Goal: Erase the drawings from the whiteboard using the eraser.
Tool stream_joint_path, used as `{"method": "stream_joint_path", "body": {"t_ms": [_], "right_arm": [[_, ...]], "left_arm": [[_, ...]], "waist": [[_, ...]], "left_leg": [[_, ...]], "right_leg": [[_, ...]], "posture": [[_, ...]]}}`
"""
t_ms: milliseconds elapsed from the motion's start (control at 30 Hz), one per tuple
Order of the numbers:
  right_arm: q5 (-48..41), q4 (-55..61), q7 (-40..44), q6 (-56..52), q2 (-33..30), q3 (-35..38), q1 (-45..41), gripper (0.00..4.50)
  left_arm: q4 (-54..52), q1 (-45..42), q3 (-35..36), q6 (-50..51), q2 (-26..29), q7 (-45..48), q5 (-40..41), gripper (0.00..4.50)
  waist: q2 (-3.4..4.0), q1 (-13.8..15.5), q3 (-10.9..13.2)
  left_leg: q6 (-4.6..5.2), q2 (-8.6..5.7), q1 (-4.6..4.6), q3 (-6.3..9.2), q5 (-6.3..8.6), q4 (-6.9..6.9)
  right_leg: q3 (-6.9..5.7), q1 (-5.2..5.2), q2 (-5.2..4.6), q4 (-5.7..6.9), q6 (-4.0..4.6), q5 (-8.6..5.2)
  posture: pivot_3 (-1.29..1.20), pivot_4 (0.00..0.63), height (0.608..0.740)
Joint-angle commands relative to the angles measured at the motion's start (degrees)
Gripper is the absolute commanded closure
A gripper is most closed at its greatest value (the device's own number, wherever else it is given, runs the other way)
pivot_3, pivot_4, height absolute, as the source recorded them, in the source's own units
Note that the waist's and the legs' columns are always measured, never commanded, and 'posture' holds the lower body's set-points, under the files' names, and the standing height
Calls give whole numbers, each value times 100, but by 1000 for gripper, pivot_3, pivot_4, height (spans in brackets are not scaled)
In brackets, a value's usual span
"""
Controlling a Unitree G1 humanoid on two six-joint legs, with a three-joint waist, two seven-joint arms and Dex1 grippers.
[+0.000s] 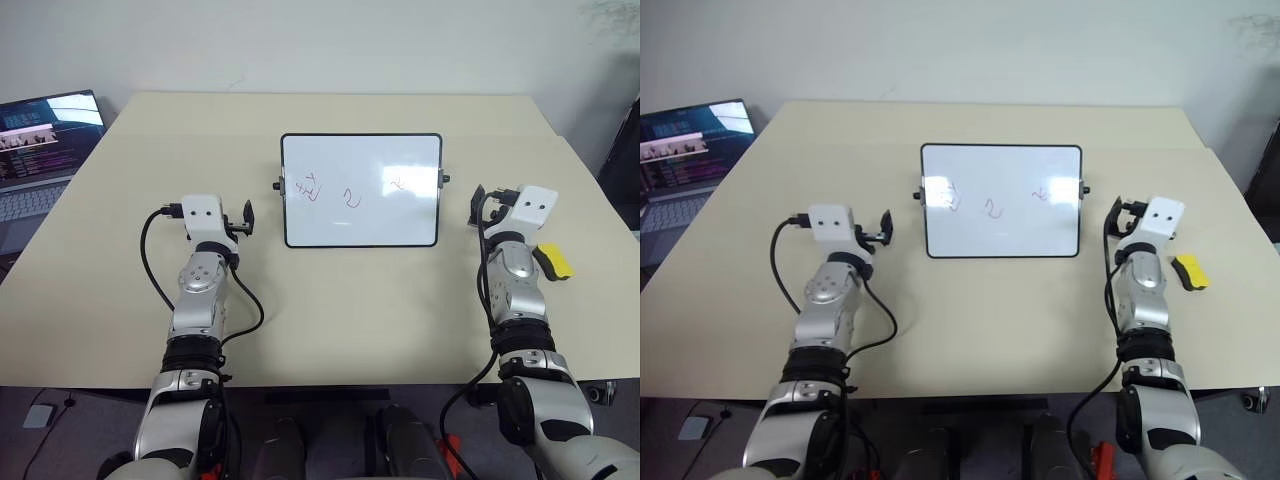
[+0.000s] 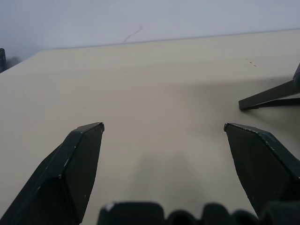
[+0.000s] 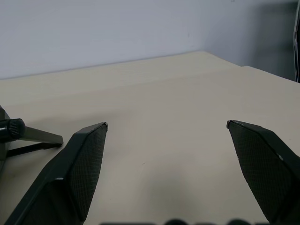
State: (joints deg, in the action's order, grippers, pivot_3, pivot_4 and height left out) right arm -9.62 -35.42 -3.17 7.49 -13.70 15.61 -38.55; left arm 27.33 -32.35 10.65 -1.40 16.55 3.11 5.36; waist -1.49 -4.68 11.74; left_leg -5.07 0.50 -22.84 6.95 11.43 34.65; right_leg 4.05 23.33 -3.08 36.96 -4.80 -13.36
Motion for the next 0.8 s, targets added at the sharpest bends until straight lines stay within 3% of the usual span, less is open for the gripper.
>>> {"method": "stream_joint_path", "body": {"t_ms": [33, 800], "right_arm": [[27, 94, 37, 31, -62, 5, -115, 32], [-96, 312, 560, -129, -43, -80, -4, 32]], "left_arm": [[-262, -70, -11, -96, 37, -59, -99, 0], [-245, -113, 268, 19, -47, -330, 24, 0]], "waist": [[0, 0, 0], [0, 3, 0]], "left_leg": [[0, 0, 0, 0, 0, 0], [0, 0, 0, 0, 0, 1]], "right_leg": [[0, 0, 0, 0, 0, 0], [0, 0, 0, 0, 0, 0]], "posture": [[0, 150, 740], [0, 150, 740]]}}
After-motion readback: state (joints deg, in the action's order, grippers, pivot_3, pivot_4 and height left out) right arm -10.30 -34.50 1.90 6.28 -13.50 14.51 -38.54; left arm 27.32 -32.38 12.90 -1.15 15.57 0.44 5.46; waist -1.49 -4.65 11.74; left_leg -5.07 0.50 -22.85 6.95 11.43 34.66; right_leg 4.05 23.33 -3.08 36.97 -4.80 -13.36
